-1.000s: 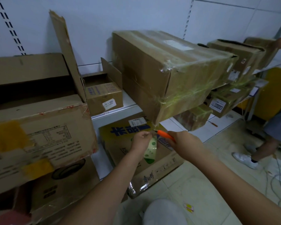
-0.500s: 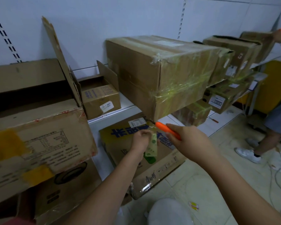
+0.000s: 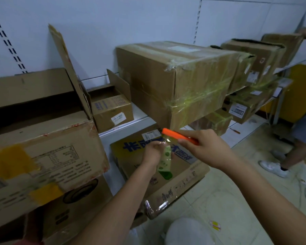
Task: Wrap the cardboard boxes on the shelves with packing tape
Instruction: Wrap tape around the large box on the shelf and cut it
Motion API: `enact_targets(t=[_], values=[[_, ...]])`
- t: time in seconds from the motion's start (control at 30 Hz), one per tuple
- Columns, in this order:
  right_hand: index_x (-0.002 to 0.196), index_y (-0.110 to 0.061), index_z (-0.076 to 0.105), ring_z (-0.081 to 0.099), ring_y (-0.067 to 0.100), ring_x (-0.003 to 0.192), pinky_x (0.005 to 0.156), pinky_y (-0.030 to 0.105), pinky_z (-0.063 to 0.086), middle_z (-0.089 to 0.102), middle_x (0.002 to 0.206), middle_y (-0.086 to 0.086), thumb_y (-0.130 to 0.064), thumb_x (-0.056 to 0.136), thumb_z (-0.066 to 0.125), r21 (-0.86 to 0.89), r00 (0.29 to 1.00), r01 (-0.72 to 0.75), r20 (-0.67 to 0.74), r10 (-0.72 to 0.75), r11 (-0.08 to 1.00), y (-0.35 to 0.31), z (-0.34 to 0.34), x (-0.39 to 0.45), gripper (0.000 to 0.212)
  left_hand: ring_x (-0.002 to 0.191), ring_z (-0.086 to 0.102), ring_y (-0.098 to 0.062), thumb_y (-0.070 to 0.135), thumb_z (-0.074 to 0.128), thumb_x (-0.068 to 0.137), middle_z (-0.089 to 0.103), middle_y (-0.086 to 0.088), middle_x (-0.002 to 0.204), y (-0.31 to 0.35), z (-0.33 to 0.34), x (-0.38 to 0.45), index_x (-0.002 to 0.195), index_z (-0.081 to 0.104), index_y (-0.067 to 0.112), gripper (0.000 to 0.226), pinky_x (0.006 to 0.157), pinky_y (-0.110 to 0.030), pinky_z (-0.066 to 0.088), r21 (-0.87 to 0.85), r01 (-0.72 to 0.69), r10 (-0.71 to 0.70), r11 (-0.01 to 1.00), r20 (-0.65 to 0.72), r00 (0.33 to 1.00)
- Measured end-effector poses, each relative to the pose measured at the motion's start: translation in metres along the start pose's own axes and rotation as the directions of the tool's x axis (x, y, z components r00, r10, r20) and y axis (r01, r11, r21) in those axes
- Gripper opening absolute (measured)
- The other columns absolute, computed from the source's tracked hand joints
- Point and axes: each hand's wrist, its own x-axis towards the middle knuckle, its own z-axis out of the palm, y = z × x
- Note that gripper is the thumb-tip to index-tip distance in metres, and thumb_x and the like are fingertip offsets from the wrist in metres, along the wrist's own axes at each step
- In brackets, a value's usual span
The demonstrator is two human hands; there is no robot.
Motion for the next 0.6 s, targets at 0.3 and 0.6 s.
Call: enact_targets(t=[0.3, 0.6], values=[[0.122, -0.039, 0.065, 0.055, 0.019, 0.056, 0.055, 0.043, 0.044, 0.059, 0.065, 0.006, -0.051, 0.098, 0.049, 0.079, 0.997, 0.08, -0.02, -0.079, 0.994, -0.012, -0.032, 0.009, 0.032, 0.061, 0.069, -0.031, 0.014, 0.058, 0.098, 0.074, -0.022, 0.077, 0.007, 0.003, -0.009, 0.095, 0.07, 0.005, 0.016, 0.058, -0.036, 0.058, 0.028, 0.019, -0.019, 0.999, 0.0, 1.0], [0.131, -0.038, 0.062, 0.058, 0.011, 0.058, 0.055, 0.033, 0.046, 0.068, 0.077, -0.001, -0.054, 0.098, 0.047, -0.029, 0.986, -0.118, 0.113, 0.121, 0.993, 0.023, 0.01, 0.014, 0.04, 0.067, 0.072, -0.035, 0.015, 0.055, 0.1, 0.072, -0.022, 0.076, 0.01, -0.004, -0.005, 0.095, 0.067, 0.005, 0.017, 0.067, -0.046, 0.062, 0.012, -0.039, 0.039, 0.999, 0.002, 0.999]])
